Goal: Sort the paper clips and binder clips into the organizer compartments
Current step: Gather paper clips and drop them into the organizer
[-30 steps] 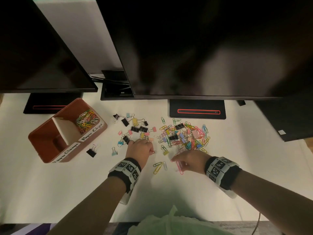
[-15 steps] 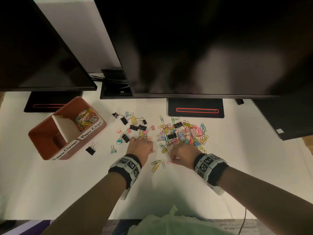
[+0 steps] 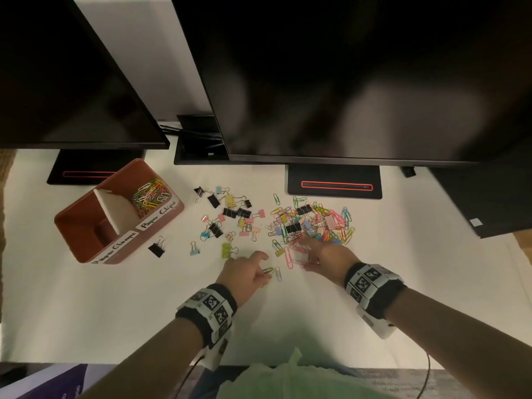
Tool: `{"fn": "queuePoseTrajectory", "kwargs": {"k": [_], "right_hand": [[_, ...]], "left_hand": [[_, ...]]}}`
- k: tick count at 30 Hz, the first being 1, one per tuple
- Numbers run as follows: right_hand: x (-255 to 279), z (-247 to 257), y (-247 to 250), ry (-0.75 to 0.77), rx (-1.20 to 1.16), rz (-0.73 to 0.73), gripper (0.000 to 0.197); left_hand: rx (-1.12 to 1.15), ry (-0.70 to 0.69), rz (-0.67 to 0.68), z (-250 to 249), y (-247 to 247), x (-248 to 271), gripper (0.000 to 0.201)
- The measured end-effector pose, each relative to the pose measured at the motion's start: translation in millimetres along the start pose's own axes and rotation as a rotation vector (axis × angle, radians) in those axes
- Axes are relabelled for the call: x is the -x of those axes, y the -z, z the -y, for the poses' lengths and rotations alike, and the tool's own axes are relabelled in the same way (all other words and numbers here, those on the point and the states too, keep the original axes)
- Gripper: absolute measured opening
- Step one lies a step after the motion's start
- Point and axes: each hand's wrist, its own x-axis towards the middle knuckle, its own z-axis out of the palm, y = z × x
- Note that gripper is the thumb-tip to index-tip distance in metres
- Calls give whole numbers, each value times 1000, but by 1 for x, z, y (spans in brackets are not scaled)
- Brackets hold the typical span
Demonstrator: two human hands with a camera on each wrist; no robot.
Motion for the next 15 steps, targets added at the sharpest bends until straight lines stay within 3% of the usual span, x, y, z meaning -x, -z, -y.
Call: {"fn": "queuePoseTrajectory", "kwargs": {"k": [4, 10, 15], "right_hand": [[-8, 8, -8, -64, -36, -74, 48], [-16, 15, -10, 9, 6, -114, 23], [-20, 14, -11, 101, 108, -144, 18]], "left_hand": [[-146, 57, -12, 0, -16, -1, 38], [-247, 67, -121, -1, -10, -8, 22], [-292, 41, -97, 3, -3, -14, 19]]}}
